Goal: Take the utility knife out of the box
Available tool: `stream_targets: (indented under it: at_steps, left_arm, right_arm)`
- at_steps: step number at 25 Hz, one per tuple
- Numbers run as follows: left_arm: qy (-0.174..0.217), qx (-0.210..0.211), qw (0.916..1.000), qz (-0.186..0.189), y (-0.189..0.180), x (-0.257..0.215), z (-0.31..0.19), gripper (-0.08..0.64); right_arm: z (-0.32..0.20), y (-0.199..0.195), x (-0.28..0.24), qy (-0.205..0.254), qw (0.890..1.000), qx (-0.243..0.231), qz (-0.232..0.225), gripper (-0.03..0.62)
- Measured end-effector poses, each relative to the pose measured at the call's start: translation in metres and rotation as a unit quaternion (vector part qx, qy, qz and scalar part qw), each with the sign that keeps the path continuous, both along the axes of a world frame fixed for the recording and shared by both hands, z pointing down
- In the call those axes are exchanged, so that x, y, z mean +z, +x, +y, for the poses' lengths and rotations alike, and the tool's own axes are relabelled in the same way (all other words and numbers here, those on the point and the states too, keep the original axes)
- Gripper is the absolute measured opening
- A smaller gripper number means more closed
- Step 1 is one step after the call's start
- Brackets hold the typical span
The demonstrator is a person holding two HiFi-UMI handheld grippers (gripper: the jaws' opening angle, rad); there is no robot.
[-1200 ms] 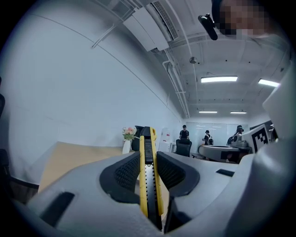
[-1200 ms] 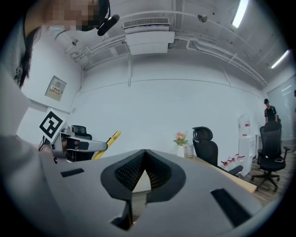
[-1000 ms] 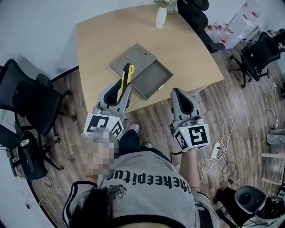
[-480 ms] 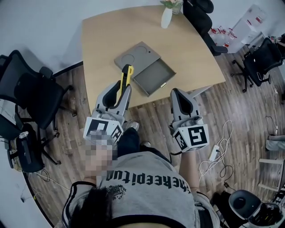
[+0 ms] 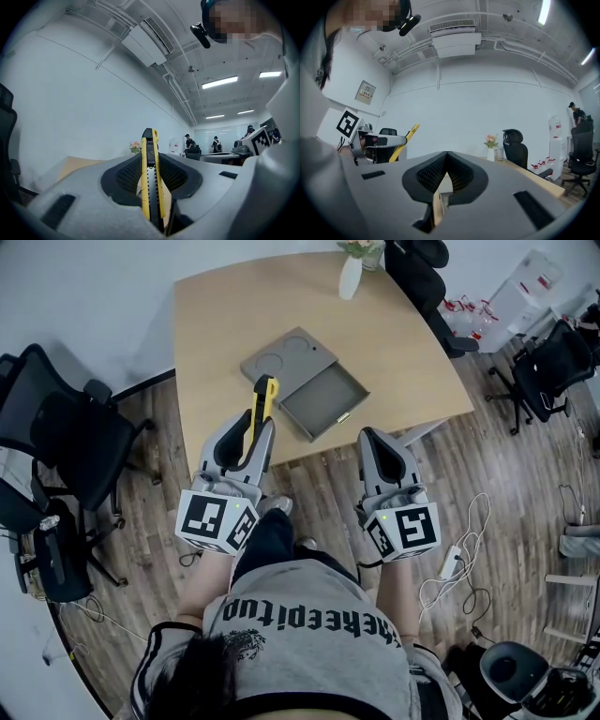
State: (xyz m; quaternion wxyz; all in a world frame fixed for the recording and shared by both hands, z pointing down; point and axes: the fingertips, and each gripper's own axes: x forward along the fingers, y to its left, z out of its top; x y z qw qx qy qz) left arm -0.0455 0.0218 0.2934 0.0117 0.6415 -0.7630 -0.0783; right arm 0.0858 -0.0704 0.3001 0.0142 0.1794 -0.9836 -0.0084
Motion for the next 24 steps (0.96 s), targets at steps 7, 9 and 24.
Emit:
stream_targets:
  at_steps: [7,9,24]
  left_arm:
    - [0.003,-0.003,1.0000,-0.002,0.0001,-0.0013,0.0023,0.123]
    - [0.004,-0.004,1.0000,-0.004,-0.0001,-0.0019,0.0026,0.122]
    - [0.006,-0.002,0.9999,-0.008,0.0035,0.0013,0.0050,0.123]
  right_arm:
    - [0.0002,0.0009,-0.0004,0.000,1.000,0.001,-0.003,0.006]
    - [-0.0002,0.0007,-0.0007,-0.001,1.000,0.001,-0.003,0.006]
    - [0.0025,0.0037,0.0043,-0.002,1.000,0.004,-0.004,0.006]
